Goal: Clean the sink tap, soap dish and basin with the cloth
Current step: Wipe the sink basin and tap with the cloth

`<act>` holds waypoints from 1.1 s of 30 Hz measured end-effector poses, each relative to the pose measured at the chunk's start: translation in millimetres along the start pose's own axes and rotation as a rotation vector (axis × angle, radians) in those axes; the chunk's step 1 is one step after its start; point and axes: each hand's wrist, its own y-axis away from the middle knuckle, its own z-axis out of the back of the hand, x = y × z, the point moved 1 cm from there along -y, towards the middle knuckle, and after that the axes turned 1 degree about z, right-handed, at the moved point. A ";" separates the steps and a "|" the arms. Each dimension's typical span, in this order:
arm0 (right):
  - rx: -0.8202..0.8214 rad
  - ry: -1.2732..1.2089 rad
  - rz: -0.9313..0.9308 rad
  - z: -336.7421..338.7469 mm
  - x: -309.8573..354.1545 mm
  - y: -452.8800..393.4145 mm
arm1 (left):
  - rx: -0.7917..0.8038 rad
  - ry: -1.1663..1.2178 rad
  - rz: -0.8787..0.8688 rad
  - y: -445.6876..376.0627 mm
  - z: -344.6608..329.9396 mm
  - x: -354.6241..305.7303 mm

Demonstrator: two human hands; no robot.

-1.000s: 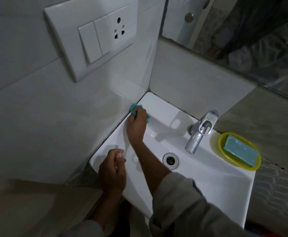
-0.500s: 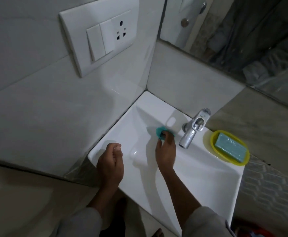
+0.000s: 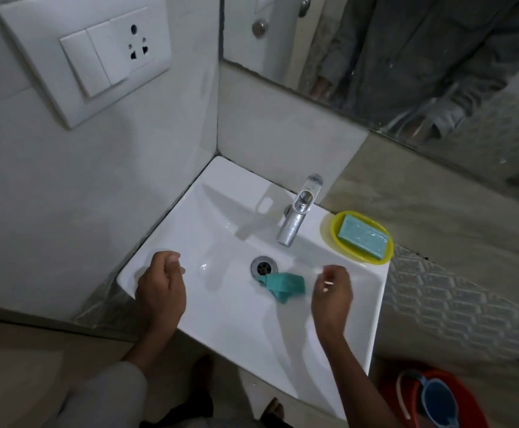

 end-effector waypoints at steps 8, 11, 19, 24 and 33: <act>0.665 0.607 0.056 -61.8 18.2 15.8 | 0.035 -0.017 0.018 1.1 2.5 -4.7; 0.639 0.686 0.128 -63.1 13.9 10.1 | 0.004 0.036 -0.012 1.7 2.9 -7.5; 0.933 0.154 0.328 -90.6 84.7 98.5 | -0.090 0.071 -0.062 -1.3 2.9 -4.2; 0.959 0.125 0.672 -128.1 102.2 81.9 | -0.110 0.055 -0.034 -3.0 -2.0 2.5; 0.727 0.722 0.711 -98.9 22.9 -38.0 | -0.087 -0.018 -0.022 -4.3 -3.8 5.3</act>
